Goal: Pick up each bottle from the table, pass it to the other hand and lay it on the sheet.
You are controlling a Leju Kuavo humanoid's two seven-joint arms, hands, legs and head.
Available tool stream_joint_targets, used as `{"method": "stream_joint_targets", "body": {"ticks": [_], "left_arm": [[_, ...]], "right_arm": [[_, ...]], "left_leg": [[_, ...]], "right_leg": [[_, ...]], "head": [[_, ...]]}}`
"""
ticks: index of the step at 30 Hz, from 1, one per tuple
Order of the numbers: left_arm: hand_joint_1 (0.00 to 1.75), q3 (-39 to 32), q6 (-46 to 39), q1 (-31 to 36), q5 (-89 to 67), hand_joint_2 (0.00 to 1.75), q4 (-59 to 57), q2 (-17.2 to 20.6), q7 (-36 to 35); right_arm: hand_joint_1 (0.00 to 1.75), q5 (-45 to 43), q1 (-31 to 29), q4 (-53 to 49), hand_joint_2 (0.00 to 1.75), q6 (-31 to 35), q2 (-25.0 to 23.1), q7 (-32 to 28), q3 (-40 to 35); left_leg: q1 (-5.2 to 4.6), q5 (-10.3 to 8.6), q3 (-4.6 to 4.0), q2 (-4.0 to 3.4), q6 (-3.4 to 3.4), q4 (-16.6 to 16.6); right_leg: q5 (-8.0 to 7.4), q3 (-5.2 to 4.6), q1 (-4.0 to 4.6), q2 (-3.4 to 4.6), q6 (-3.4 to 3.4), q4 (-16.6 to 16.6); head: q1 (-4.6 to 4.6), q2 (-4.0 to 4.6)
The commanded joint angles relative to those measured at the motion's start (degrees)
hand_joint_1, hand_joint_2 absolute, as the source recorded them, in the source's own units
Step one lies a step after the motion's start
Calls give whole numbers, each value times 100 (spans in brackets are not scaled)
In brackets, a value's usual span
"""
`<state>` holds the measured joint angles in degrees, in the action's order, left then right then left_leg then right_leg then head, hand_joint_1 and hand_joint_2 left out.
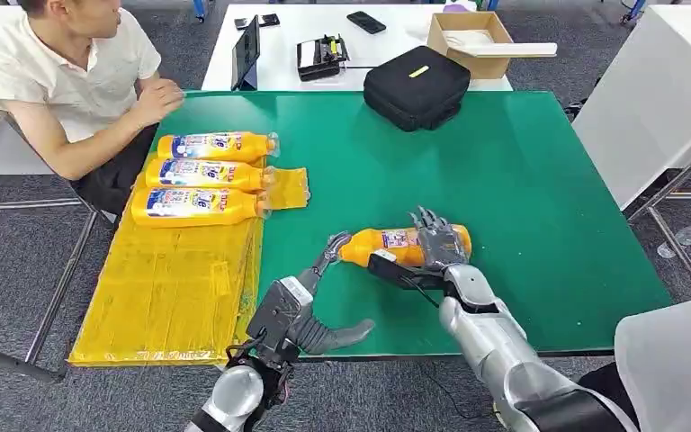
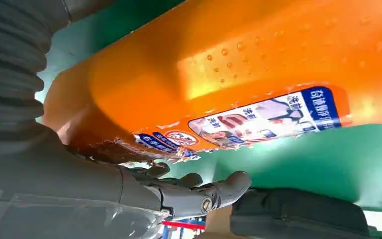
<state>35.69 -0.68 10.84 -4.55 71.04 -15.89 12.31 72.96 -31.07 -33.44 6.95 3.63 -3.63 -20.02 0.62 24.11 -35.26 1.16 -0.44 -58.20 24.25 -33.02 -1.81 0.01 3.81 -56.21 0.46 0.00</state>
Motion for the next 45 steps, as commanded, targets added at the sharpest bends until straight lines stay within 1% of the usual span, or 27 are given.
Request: {"method": "stream_joint_targets", "body": {"ticks": [1,3,6,10,12,15,17,18,19,20,23,25,26,27,28,29,31,32,33,34,35,36,37,38,39,43,45], "left_arm": [[0,123,111,96,159,175,-505,-56,-184],[0,107,123,107,177,175,-515,-54,-189],[0,79,116,114,182,175,-509,-61,-191],[0,72,38,126,159,175,-511,-82,-155],[0,74,37,128,159,175,-510,-82,-155],[0,74,37,128,159,175,-510,-82,-155],[0,74,37,128,159,175,-510,-82,-155],[0,81,34,135,160,175,-517,-82,-148],[0,93,31,157,179,175,-541,-92,-113],[0,107,32,176,194,175,-561,-101,-89],[0,130,26,202,216,175,-601,-107,-66],[0,139,14,201,227,175,-596,-105,-46],[0,145,-5,205,243,175,-582,-95,-27],[0,136,-23,187,272,175,-559,-97,3],[0,108,-49,172,311,175,-535,-109,53],[0,55,-126,144,393,175,-508,-147,153],[0,-36,-330,92,527,175,-458,-199,218],[0,-198,-646,-11,724,175,-384,-263,281],[0,-319,-821,-87,969,175,-322,-291,383],[0,-522,-1039,-191,1201,175,-216,-373,585],[0,-669,-1226,-250,1465,175,-94,-390,675],[0,-863,-1462,-384,1807,175,133,-391,785],[0,-970,-1631,-487,2002,175,305,-354,853],[0,-1043,-1726,-576,2183,175,456,-310,931],[0,-1114,-1880,-674,2321,175,630,-253,1064],[0,-1129,-1906,-705,2357,175,679,-241,1087],[0,-1162,-1995,-793,2424,175,827,-182,1177]], "right_arm": [[175,53,-371,1055,175,-869,218,202,-514],[175,8,-431,1094,175,-958,238,234,-529],[175,-41,-470,1040,175,-1066,304,205,-556],[175,-364,-339,830,175,-1255,470,-165,-570],[175,-375,-323,803,175,-1256,484,-175,-596],[175,-375,-323,803,175,-1256,484,-175,-596],[175,-375,-323,803,175,-1256,484,-175,-596],[175,-627,-321,814,175,-1419,473,-375,-487],[175,-966,-286,774,175,-1613,522,-649,-348],[175,-1135,-258,737,175,-1713,591,-776,-300],[175,-1240,-207,635,175,-1733,698,-831,-379],[175,-1302,-199,579,175,-1715,714,-845,-419],[175,-1412,-209,510,175,-1668,748,-869,-521],[175,-1588,-203,431,175,-1653,761,-915,-553],[175,-1774,-186,359,175,-1673,759,-1028,-476],[175,-2076,-108,132,175,-1717,811,-1158,-461],[175,-2445,78,-325,175,-1522,864,-1175,-499],[175,-2616,351,-951,175,-1188,895,-1167,-527],[175,-2807,548,-1395,175,-1037,880,-1136,-460],[175,-2875,731,-1827,175,-772,823,-1060,-385],[175,-2860,925,-2274,175,-531,732,-959,-297],[175,-2811,1186,-2854,175,-262,587,-838,-168],[175,-2785,1393,-3291,175,-140,456,-781,-74],[175,-2803,1577,-3673,175,-74,357,-758,-8],[175,-2818,1787,-4093,175,66,263,-750,46],[175,-2818,1846,-4196,175,106,248,-750,52],[175,-2828,2040,-4511,175,231,212,-750,71]], "left_leg": [[4,-2,8,-1,-3,3],[2,-3,19,5,-3,5],[5,-8,26,16,-5,8],[3,-5,29,12,-6,4],[7,-7,30,21,-7,8],[4,-4,30,13,-6,2],[5,-7,31,17,-7,5],[3,-5,30,14,-7,2],[7,-8,30,15,-7,5],[3,-7,28,17,-7,3],[7,-10,28,26,-9,5],[6,-3,44,17,-7,1],[8,-5,46,16,-8,3],[7,-7,46,16,-9,8],[8,-4,47,16,-7,3],[7,-8,45,20,-8,6],[6,-3,50,17,-7,1],[9,-7,43,14,-8,5],[8,-3,48,10,-7,4],[10,-3,48,12,-8,7],[7,1,52,9,-7,4],[9,1,50,7,-7,8],[6,5,41,-9,-4,-1],[10,14,42,-36,0,1],[8,12,35,-30,-1,-1],[8,14,36,-34,-1,-1],[12,15,27,-30,1,-1]], "right_leg": [[-2,15,8,-9,-20,9],[-6,23,4,-11,-10,9],[-8,33,9,-24,-21,20],[-5,35,6,-15,-12,14],[-5,44,11,-28,-21,23],[-5,38,6,-14,-9,14],[-6,42,8,-21,-14,18],[-5,36,5,-14,-8,14],[-8,40,10,-20,-17,21],[-6,36,6,-19,-11,16],[-8,39,11,-33,-20,24],[-4,48,8,-18,-8,19],[-6,35,12,-22,-17,25],[-10,59,11,-22,-17,30],[-8,56,11,-20,-14,24],[-9,55,12,-27,-20,27],[-6,52,9,-20,-13,21],[-11,51,14,-21,-20,28],[-8,56,11,-14,-15,24],[-8,62,15,-20,-22,31],[-4,65,11,-13,-15,23],[-5,64,15,-15,-25,29],[-5,51,10,6,-13,12],[-4,45,15,29,-25,12],[-4,39,13,24,-21,10],[-3,39,15,27,-25,9],[-3,33,21,25,-21,10]], "head": [[-2,0],[0,0],[-2,0],[-2,0],[-2,0],[-2,0],[0,0],[-2,0],[0,0],[0,0],[0,0],[-4,0],[-2,0],[-2,0],[-2,0],[-2,0],[-2,0],[0,0],[-2,0],[-2,0],[-4,0],[-2,0],[-4,0],[2,0],[-2,0],[-2,0],[-2,0]]}}
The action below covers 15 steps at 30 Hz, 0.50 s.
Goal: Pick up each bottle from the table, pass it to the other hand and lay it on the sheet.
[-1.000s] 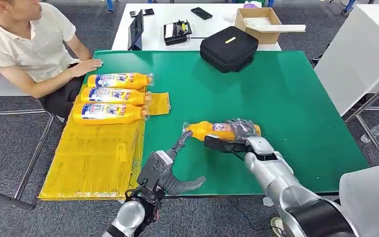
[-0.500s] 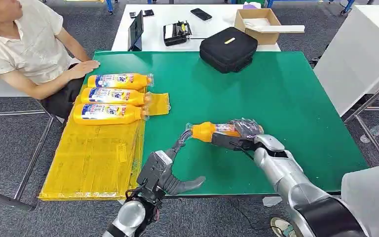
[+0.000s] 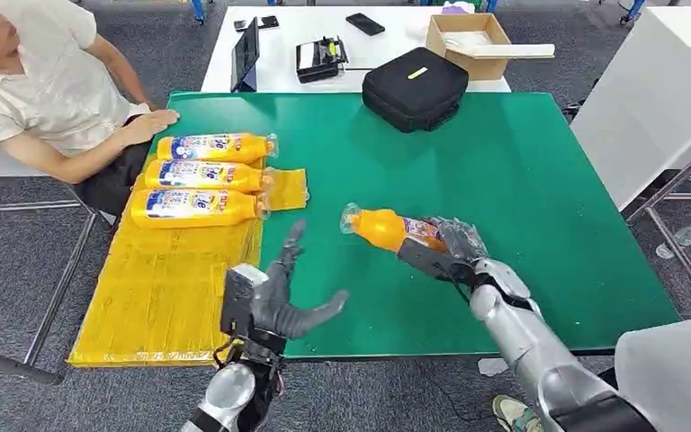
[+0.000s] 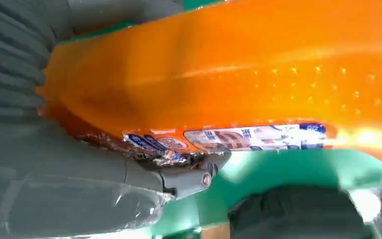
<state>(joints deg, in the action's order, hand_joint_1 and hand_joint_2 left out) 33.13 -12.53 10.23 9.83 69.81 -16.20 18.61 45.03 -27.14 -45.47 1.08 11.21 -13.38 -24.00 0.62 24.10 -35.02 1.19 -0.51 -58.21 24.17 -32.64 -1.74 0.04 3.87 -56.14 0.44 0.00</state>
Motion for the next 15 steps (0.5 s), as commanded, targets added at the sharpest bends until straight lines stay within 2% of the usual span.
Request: {"method": "stream_joint_targets", "body": {"ticks": [1,4,6,10,12,13,15], "left_arm": [[0,-859,-1337,-837,833,175,1032,-32,794],[0,-696,-1325,-771,1147,175,886,62,829],[0,-686,-1323,-747,1147,175,889,50,829],[0,-683,-1327,-734,1153,175,889,51,828],[0,-601,-1307,-649,1305,175,909,91,843],[0,-551,-1257,-578,1369,175,885,99,795],[0,-465,-1116,-458,1551,175,804,121,684]], "right_arm": [[175,-254,2172,-3848,175,1303,-663,-111,519],[175,-446,2185,-3827,175,1454,-705,-417,362],[175,-444,2188,-3826,175,1450,-730,-414,337],[175,-444,2171,-3821,175,1447,-719,-412,339],[175,-538,2168,-3880,175,1532,-743,-642,234],[175,-562,2160,-3921,175,1579,-796,-742,143],[175,-584,2112,-3908,175,1602,-808,-755,-11]], "left_leg": [[13,12,-20,-10,7,4],[15,32,-12,-21,3,-3],[6,10,-54,-7,2,4],[6,11,-58,-11,3,1],[6,16,-48,-21,4,0],[3,6,-69,-6,4,2],[7,12,-54,-16,5,2]], "right_leg": [[15,-23,16,-1,-26,2],[31,-14,17,4,-34,0],[15,-52,2,-4,-17,-2],[14,-58,3,-3,-25,0],[15,-50,5,4,-33,1],[10,-69,-1,-6,-18,-2],[14,-56,5,0,-29,1]], "head": [[4,0],[-2,0],[0,0],[0,0],[2,0],[0,0],[2,0]]}}
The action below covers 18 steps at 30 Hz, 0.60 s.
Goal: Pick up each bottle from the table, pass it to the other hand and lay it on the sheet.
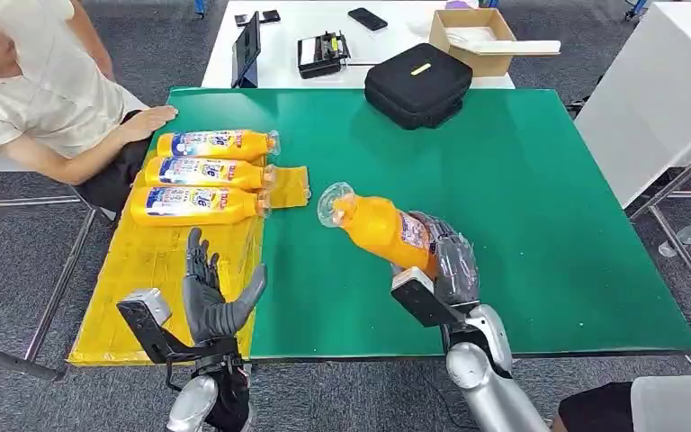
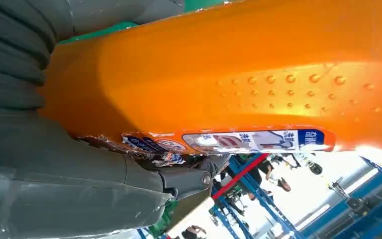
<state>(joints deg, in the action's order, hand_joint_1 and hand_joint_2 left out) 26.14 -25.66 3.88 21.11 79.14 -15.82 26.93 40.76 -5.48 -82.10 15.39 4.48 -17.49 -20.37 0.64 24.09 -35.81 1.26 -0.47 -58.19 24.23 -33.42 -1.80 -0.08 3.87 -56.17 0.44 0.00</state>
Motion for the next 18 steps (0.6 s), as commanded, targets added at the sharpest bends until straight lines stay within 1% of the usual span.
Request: {"method": "stream_joint_targets", "body": {"ticks": [1,3,6,9,10,11,12,14,18], "left_arm": [[0,320,363,262,540,175,-186,107,-200],[0,450,665,321,618,175,-145,162,-189],[0,707,1357,368,791,175,-34,265,-394],[0,951,1802,405,719,175,-23,309,-445],[0,993,1888,403,729,175,-33,302,-455],[0,996,1891,399,729,175,-38,295,-455],[0,996,1891,399,729,175,-38,295,-455],[0,996,1892,397,729,175,-43,291,-455],[0,983,1903,403,728,175,-48,304,-452]], "right_arm": [[175,-179,-134,-150,175,168,-117,-357,-524],[175,-326,-250,47,175,33,-112,-373,-649],[175,-511,-492,555,175,-223,-124,-488,-849],[175,-708,-730,956,175,-552,-143,-529,-967],[175,-736,-804,1041,175,-621,-142,-533,-987],[175,-738,-822,1062,175,-627,-144,-534,-988],[175,-738,-822,1062,175,-627,-144,-534,-988],[175,-742,-836,1077,175,-633,-146,-535,-987],[175,-742,-834,1071,175,-636,-142,-535,-991]], "left_leg": [[5,16,27,-27,2,-2],[8,23,41,-40,2,-3],[4,6,15,-20,0,1],[5,11,29,-35,0,0],[6,14,39,-44,-1,2],[4,6,21,-30,-1,2],[5,8,28,-36,-1,2],[4,4,15,-22,0,3],[1,4,14,-19,0,4]], "right_leg": [[9,23,11,14,-31,2],[12,33,15,23,-40,2],[1,11,8,11,-16,3],[2,21,11,22,-24,5],[1,30,13,29,-30,9],[-2,16,8,20,-18,6],[-2,22,11,24,-24,8],[-2,11,7,14,-16,6],[1,10,4,11,-15,4]], "head": [[0,0],[0,0],[0,0],[0,0],[0,0],[0,0],[0,0],[0,0],[0,0]]}}
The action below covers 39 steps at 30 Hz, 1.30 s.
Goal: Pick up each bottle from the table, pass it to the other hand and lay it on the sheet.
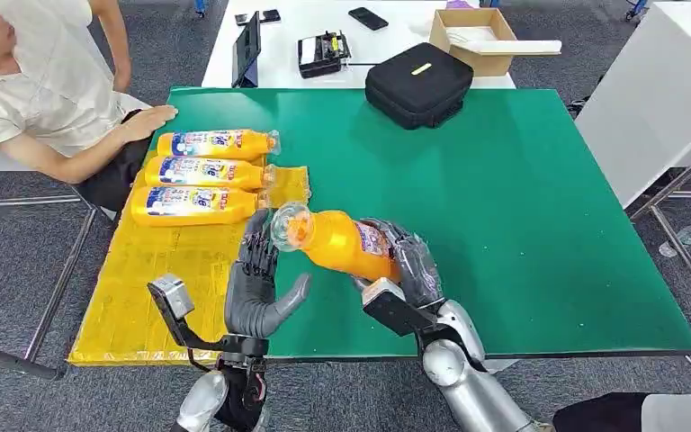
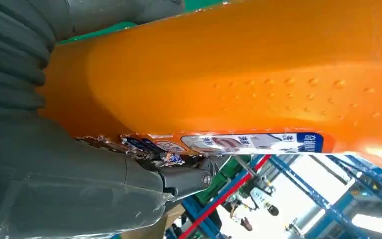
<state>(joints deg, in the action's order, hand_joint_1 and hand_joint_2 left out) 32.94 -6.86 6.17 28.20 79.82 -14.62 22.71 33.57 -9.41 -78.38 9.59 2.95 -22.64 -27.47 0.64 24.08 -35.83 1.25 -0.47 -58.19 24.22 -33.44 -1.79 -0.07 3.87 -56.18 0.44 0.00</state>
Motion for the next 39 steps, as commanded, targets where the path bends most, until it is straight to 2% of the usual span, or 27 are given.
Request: {"method": "stream_joint_targets", "body": {"ticks": [1,6,7,8,13,20,22,24,28,32,35,39], "left_arm": [[0,303,23,174,20,175,-116,184,-30],[0,303,23,174,20,175,-116,184,-30],[0,303,23,174,20,175,-116,184,-30],[0,303,23,174,20,175,-116,184,-30],[0,303,23,174,20,175,-116,184,-30],[0,482,519,293,-122,175,-219,120,-30],[0,476,580,312,-84,175,-217,100,-13],[0,456,609,341,-56,175,-238,85,-13],[0,212,618,381,319,175,-401,-9,-125],[0,320,1055,414,596,175,-432,49,-378],[0,470,1538,413,1044,175,-550,63,-691],[0,520,1751,444,1210,175,-609,61,-719]], "right_arm": [[175,-23,-441,699,175,-56,11,-20,-280],[175,-23,-441,699,175,-56,11,-20,-280],[175,-23,-441,699,175,-56,11,-20,-280],[175,-23,-441,699,175,-56,11,-20,-280],[175,-23,-441,699,175,-56,11,-20,-280],[175,331,-1096,1465,175,-134,-158,232,-667],[175,359,-1171,1585,175,-160,-209,261,-730],[175,362,-1231,1692,175,-195,-239,266,-792],[175,557,-1417,1767,175,-97,-304,483,-969],[175,949,-1490,1886,175,109,-244,738,-1128],[175,1099,-1586,2070,175,190,-247,684,-1242],[175,1209,-1691,2127,175,261,-247,684,-1292]], "left_leg": [[3,9,24,-23,0,4],[1,5,15,-15,0,3],[6,20,46,-35,-1,1],[1,6,17,-15,0,3],[1,5,14,-18,0,2],[1,9,21,-32,0,1],[6,17,42,-49,1,0],[2,5,14,-23,1,2],[6,13,33,-31,1,0],[2,6,17,-24,0,1],[0,2,14,-10,0,4],[0,4,16,-20,0,2]], "right_leg": [[3,20,7,15,-20,7],[1,11,4,9,-13,4],[9,41,13,20,-34,9],[2,13,4,9,-14,4],[0,10,5,11,-14,5],[-1,14,6,23,-20,4],[3,32,13,33,-36,6],[-1,8,5,16,-14,3],[4,27,12,19,-26,5],[0,11,5,16,-16,1],[0,11,3,4,-12,4],[0,11,4,12,-15,2]], "head": [[0,0],[0,0],[0,0],[0,0],[0,0],[0,0],[0,0],[0,0],[0,0],[-2,0],[0,0],[-2,0]]}}
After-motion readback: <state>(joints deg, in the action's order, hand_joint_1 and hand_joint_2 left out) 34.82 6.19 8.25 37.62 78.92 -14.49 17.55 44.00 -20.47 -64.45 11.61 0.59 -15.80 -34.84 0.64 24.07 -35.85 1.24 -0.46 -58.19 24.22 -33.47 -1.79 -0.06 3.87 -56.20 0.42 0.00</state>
